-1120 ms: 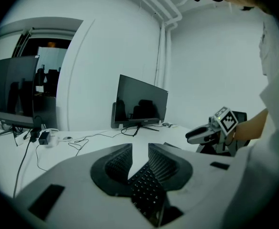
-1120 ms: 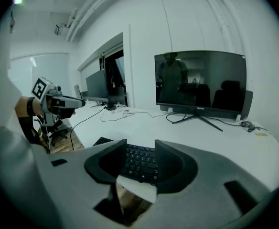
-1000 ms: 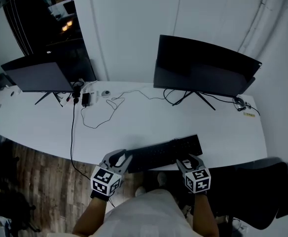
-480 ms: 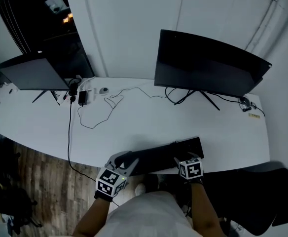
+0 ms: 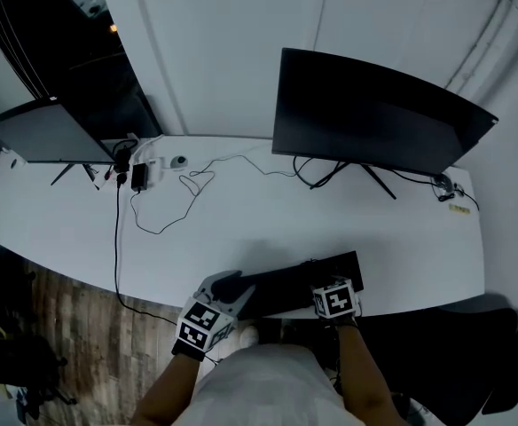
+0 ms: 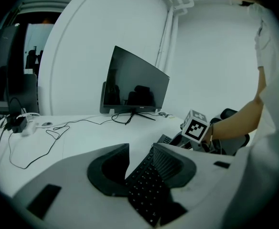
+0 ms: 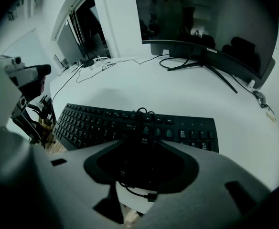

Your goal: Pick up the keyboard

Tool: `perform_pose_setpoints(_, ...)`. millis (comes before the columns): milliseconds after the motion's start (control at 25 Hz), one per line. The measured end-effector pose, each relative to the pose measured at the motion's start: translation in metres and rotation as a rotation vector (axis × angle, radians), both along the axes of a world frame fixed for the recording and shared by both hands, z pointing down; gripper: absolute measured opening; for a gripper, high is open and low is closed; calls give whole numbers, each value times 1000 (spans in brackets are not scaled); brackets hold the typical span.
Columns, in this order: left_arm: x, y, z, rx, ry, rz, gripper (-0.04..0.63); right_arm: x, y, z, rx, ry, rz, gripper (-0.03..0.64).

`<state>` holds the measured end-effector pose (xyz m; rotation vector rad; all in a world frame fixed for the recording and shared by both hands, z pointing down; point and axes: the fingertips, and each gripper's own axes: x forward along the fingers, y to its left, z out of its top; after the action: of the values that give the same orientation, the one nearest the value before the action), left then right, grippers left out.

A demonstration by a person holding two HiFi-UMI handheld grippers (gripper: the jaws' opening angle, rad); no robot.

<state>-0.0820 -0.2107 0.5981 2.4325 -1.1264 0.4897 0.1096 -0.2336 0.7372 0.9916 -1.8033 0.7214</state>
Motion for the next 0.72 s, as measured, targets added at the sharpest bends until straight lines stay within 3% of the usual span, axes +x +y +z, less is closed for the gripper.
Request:
perform_pose_setpoints(120,5,-8,6,-1,0,4,150,-1,-2,-1,11,39,-35,100)
perform_pose_setpoints(400,22,-18,15,-38,-7,67,158,-17,-5,-5,-13,78,-74,35)
perform_pose_setpoints(720,43,-24,32,-118,-72,208,170,-11,-6,-11,29,0,-18,14)
